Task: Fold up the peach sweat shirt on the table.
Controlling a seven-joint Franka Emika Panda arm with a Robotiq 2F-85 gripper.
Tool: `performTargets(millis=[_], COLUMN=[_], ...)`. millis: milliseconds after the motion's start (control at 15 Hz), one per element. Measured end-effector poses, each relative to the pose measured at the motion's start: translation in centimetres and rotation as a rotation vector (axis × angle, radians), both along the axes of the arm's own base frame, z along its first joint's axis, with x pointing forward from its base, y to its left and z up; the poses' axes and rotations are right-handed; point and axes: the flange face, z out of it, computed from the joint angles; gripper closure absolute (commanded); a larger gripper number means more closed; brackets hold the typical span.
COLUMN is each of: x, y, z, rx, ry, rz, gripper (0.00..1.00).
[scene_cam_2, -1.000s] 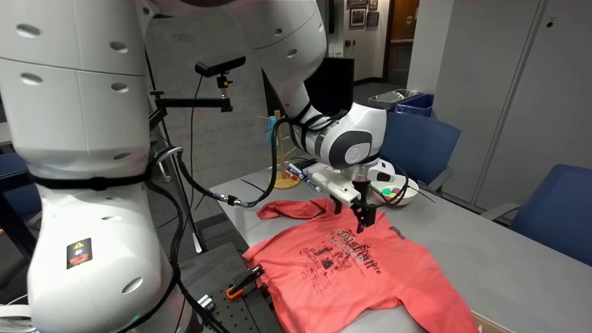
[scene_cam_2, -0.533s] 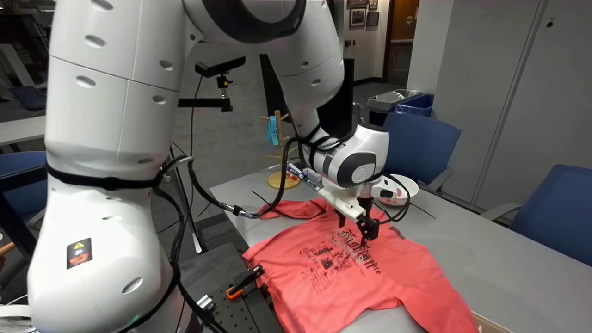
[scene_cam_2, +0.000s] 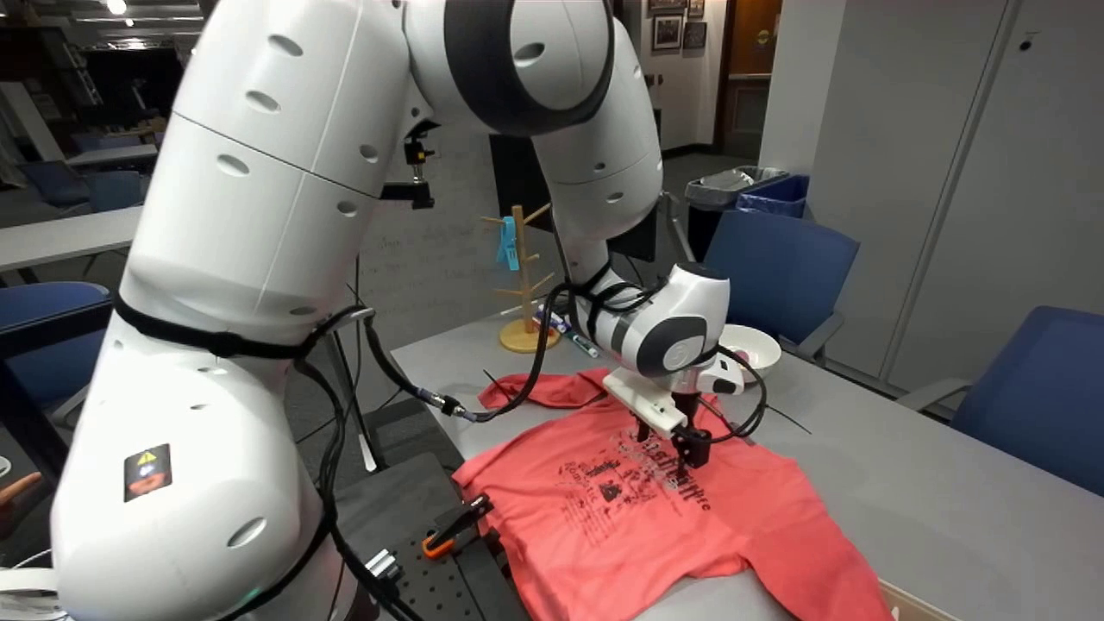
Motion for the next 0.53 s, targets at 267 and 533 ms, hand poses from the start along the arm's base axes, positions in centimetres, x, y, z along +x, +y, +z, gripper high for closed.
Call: performTargets(millis=[267, 533], x=[-0.1, 0.4], y=[-0.2, -0.2], z=[-2.6, -3.7], rx=[-0.001, -0.002], ry=[0.011, 0.012], rz=[-0.004, -0.007], gripper=[0.00, 0.00])
